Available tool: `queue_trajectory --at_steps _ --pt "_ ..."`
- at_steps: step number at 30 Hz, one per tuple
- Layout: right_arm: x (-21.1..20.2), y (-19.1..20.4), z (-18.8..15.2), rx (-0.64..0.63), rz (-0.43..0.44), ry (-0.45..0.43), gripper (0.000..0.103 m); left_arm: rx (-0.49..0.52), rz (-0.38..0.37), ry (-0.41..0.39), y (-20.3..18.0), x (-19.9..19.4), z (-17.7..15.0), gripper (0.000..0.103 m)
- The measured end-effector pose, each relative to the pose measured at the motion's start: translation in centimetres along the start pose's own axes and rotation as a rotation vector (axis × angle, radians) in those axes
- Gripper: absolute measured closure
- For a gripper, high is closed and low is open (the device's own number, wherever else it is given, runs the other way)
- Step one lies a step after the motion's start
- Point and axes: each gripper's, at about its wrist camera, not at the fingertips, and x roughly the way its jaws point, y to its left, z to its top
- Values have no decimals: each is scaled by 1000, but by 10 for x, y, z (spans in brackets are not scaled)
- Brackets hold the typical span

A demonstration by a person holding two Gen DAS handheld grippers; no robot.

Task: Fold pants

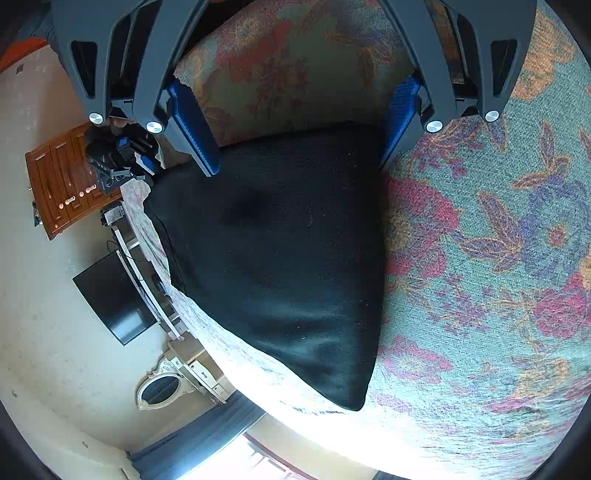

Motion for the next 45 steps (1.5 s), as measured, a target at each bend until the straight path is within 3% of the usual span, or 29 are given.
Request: queue_trajectory --at_steps 10,14,21,28,34,40,45 --pt "-28 -18 5 74 59 -49 86 21 77 -6 -3 -5 -3 22" --pt "-29 -18 5 65 44 -51 86 32 134 -19 -3 -6 -5 22" --pt "-46 -22 2 93 36 -91 86 -20 149 -51 10 -18 -5 22" --pt "-44 -2 -4 7 -133 -109 81 -114 149 -110 26 -21 7 22" --pt "-40 33 -20 -161 -292 -181 50 -72 179 -155 9 -25 8 22" --pt "-37 40 -44 -263 -427 -221 48 5 297 -215 -8 -36 -15 22" --pt "-36 45 -62 -310 -500 -243 41 -7 347 -226 -12 -44 -25 21"
